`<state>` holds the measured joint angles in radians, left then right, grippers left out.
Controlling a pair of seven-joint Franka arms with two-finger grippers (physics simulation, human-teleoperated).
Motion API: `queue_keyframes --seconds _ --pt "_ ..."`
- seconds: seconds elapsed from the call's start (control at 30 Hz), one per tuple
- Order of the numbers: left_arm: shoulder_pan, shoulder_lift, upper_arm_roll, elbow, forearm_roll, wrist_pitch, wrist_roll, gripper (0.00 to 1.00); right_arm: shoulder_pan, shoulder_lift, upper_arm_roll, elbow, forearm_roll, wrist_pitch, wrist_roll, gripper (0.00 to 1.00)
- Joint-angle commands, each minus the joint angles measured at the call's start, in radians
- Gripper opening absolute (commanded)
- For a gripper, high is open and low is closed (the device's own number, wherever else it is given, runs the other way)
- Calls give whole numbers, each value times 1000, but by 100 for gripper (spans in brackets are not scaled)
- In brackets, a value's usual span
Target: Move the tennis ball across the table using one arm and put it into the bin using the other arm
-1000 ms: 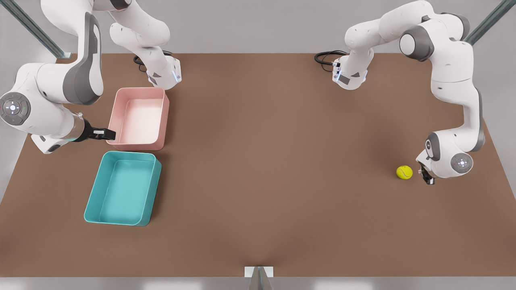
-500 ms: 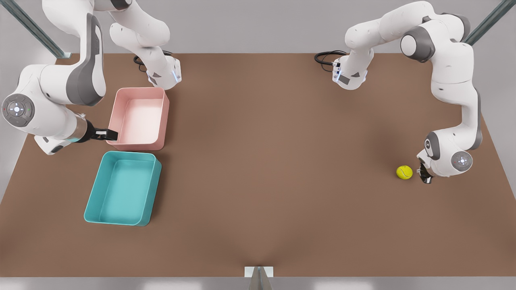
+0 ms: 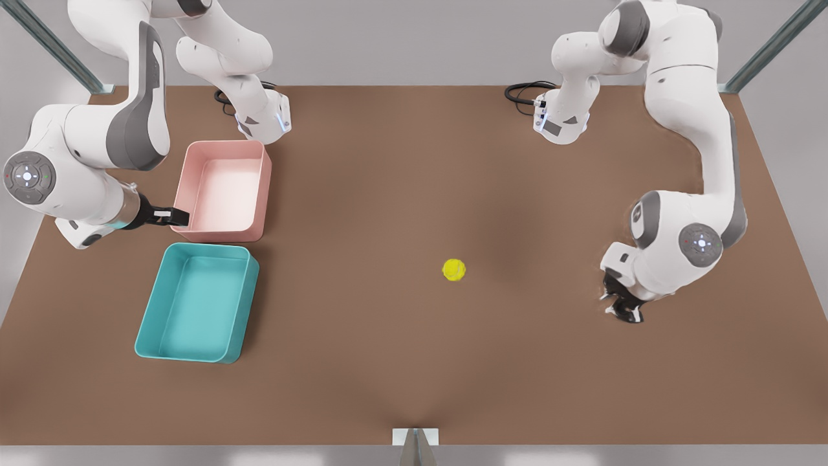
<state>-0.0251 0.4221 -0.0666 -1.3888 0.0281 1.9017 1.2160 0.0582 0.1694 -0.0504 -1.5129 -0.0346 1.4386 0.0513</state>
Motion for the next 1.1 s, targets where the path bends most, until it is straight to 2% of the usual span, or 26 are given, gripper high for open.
queue_keyframes --seconds 0.0,0.07,0.13,0.17,0.33,0.43,0.5,0.67,0.73,0.97,1.07 --pt "-7 -28 17 166 -11 -579 -1583 100 0 -1 0 0 2 0 1 100" --pt "-87 -68 106 217 -25 -671 -1518 100 2 18 1 16 24 2 2 100" --pt "-87 -65 102 225 -24 -701 -1463 100 38 79 6 74 44 13 85 100" --pt "-81 -65 105 223 -25 -701 -1463 100 110 114 6 99 44 57 160 100" --pt "-50 -69 106 223 -85 -722 -1423 100 259 219 6 102 39 238 266 100" --pt "-19 -72 102 214 -87 -698 -1397 100 292 277 6 96 38 290 266 100" --pt "-30 -112 79 169 -47 -648 -1397 100 311 289 6 96 31 301 265 100" --pt "-33 -112 77 166 -47 -652 -1397 100 334 297 6 48 16 309 248 100" --pt "-33 -112 77 166 -47 -652 -1397 100 334 294 6 8 5 339 223 100" --pt "-33 -112 77 166 -47 -653 -1397 100 379 282 7 -67 -87 353 -200 100" --pt "-35 -112 76 166 -47 -653 -1397 100 408 280 7 -107 -186 352 -307 100"
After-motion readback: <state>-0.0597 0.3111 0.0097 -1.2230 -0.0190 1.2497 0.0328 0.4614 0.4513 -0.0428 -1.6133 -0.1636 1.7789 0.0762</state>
